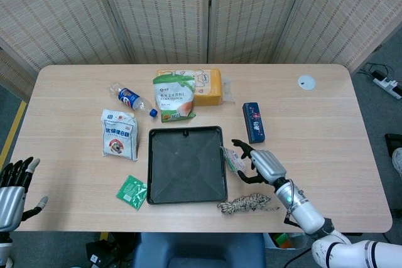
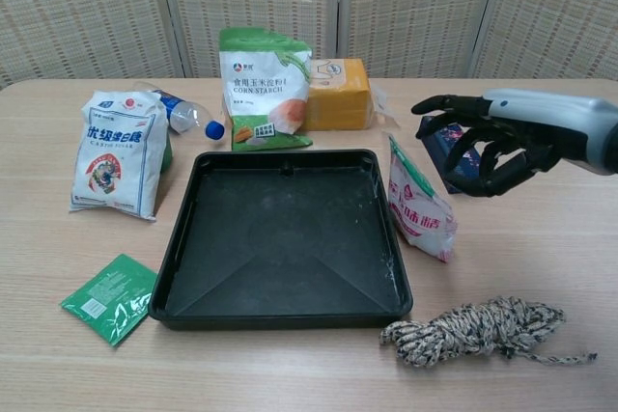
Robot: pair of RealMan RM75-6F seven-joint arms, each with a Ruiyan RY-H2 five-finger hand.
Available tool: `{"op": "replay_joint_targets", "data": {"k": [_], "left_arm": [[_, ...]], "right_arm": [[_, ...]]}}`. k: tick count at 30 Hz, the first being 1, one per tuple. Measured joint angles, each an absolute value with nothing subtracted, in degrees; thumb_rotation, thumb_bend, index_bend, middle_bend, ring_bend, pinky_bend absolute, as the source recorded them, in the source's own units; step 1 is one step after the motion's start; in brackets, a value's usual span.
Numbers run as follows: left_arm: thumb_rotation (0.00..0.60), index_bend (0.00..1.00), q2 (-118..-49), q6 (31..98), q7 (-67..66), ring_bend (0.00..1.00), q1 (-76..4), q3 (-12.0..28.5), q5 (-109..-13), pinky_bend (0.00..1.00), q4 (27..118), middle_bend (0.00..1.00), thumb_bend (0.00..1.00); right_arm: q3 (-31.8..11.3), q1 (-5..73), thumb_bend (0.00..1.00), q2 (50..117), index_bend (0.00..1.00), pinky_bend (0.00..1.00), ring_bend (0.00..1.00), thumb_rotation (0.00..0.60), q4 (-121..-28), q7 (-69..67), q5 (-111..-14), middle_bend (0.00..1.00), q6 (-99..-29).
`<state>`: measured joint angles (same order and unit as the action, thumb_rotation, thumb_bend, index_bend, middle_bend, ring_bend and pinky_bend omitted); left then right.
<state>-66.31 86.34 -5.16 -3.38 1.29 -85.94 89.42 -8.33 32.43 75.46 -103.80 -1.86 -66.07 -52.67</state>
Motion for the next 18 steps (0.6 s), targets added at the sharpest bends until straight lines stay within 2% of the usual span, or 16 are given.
{"op": "replay_joint_targets", "data": {"k": [7,9,10,13,18], "left_arm": [[0.600,0.07,-66.0,86.6,-6.2,0.05,-3.4,1.3,-86.4,0.00,90.6,0.07,0.32],[0.600,0.07,-65.8,86.7,-6.4,0.05,-3.4,1.3,-86.4,0.00,90.9,0.07,0.32],[0.600,0.07,-65.7,86.7,-6.5,0.05,-3.4,1.3,-86.4,0.00,91.1,0.07,0.32],[0.600,0.07,-65.7,86.6,-7.1,0.05,-3.5,1.3,-86.6,0.00,91.7,0.07,0.32],[0.600,0.07,-65.7,86.6,-8.2,0.05,-3.6,1.0,-87.3,0.00,92.8,0.07,0.32]], "right_arm": [[-7.1,28.3,0.47,71.5,0.00,0.47,0.27,0.600,-103.5,-5.3,-72.5,0.13,-59.0],[-6.7,27.8,0.44,70.7,0.00,0.47,0.27,0.600,-102.5,-5.3,-72.9,0.12,-59.3],[-6.4,27.7,0.40,70.4,0.00,0.48,0.29,0.600,-101.6,-5.0,-72.9,0.10,-59.2],[-5.7,27.9,0.27,69.9,0.00,0.61,0.46,0.600,-99.1,-3.0,-72.9,0.04,-58.0],[-5.0,29.7,0.19,71.4,0.00,0.72,0.68,0.600,-94.6,0.7,-72.5,0.04,-54.7]]}}
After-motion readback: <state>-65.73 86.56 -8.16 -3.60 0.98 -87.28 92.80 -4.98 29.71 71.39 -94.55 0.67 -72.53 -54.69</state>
